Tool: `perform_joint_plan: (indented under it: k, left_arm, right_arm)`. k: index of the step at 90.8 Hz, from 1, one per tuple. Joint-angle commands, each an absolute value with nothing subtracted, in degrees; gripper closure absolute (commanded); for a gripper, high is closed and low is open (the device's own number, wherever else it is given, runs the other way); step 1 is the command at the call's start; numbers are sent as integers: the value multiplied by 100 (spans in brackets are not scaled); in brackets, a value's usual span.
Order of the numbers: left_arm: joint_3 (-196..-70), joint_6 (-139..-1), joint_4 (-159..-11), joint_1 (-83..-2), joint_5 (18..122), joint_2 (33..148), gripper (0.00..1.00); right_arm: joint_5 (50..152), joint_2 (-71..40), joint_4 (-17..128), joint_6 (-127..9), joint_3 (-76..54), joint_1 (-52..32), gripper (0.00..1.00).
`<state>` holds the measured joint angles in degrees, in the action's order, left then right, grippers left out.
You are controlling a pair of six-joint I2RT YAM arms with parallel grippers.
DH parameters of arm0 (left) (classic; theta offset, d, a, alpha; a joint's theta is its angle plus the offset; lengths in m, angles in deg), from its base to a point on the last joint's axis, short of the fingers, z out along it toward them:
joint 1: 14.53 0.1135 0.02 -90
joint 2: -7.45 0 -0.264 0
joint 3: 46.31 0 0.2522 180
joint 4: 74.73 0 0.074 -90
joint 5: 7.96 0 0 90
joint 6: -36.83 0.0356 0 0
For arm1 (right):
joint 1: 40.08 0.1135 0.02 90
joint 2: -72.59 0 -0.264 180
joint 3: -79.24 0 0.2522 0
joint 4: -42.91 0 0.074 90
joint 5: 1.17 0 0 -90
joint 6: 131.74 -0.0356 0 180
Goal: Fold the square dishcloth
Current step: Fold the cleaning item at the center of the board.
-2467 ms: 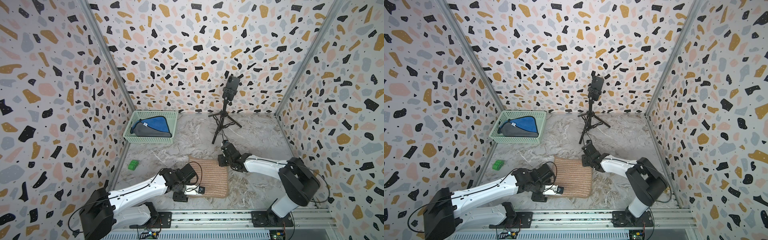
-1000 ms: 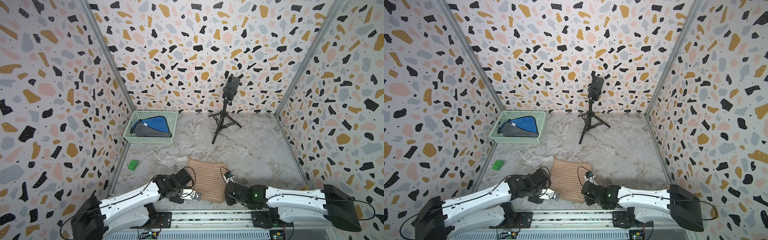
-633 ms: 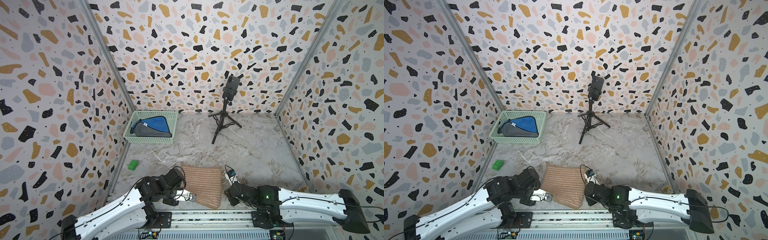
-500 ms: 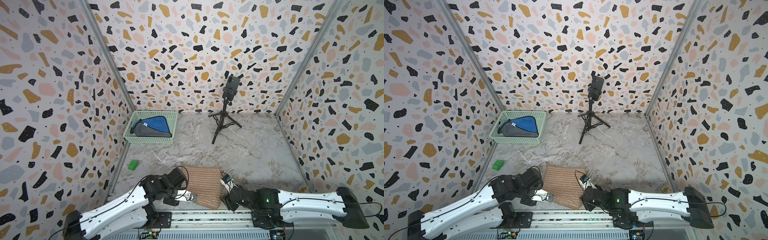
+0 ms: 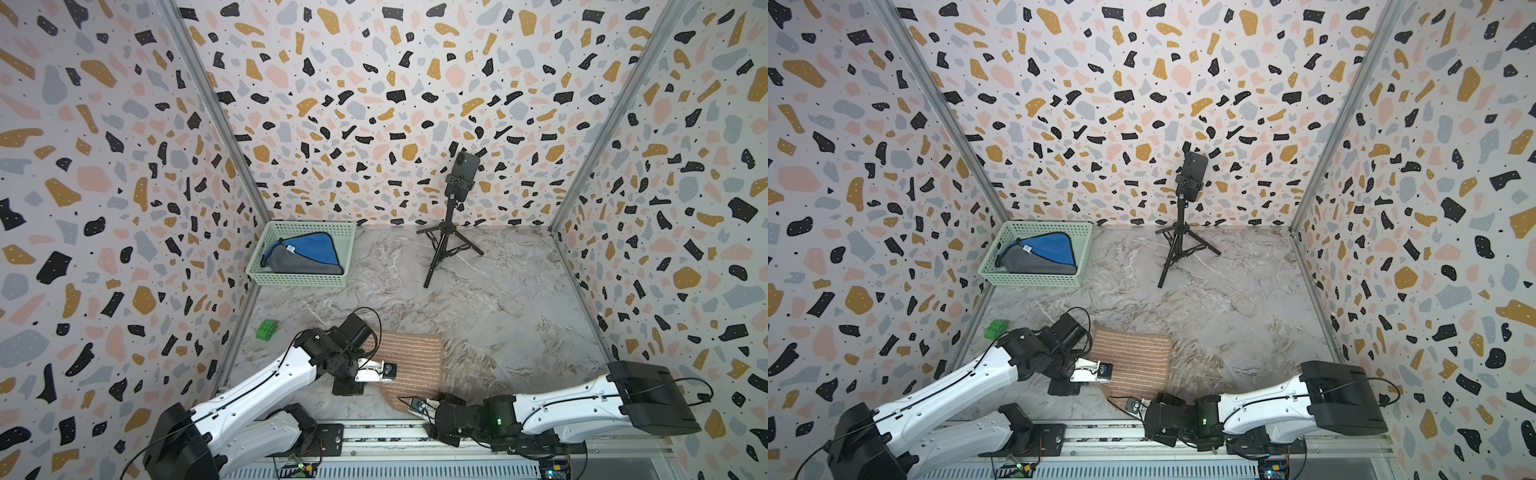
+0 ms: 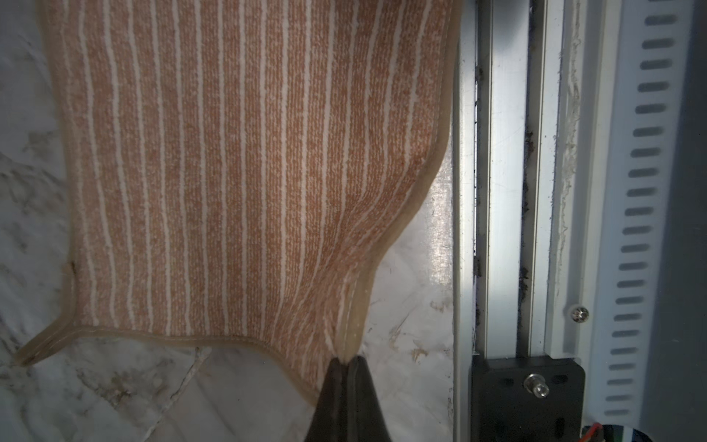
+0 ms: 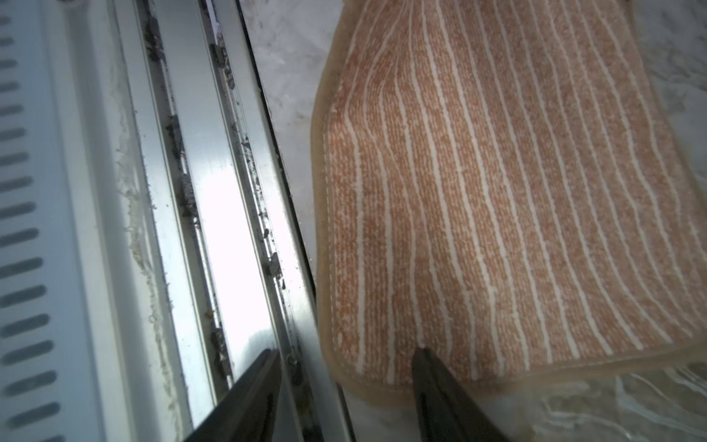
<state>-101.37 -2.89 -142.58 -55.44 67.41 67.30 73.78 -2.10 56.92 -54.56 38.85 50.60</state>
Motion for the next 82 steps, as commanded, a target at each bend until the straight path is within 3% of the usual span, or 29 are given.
perform_joint_plan:
  k: [1, 10, 27, 57, 82]
  left_arm:
    - [-10221, -203, -14322, -5489, 6525, 6731, 100]
    - [-10208, -206, -14323, -5479, 6578, 6714, 100]
    - [-10212, -157, -14403, -5470, 6739, 6617, 100]
    - [-10342, -173, -14895, -5470, 6859, 5803, 100]
    - [-10535, -279, -14163, -5104, 7430, 6279, 100]
  right_arm:
    - [7179, -488, 5380, -5307, 3706, 5080, 45]
    - [7007, -679, 5320, -5479, 3701, 5071, 60]
    - [6640, -90, 5557, -5671, 3834, 5062, 100]
    - [6703, 1021, 6329, -5883, 3758, 4988, 100]
    - [8387, 1281, 6720, -6052, 3524, 3681, 100]
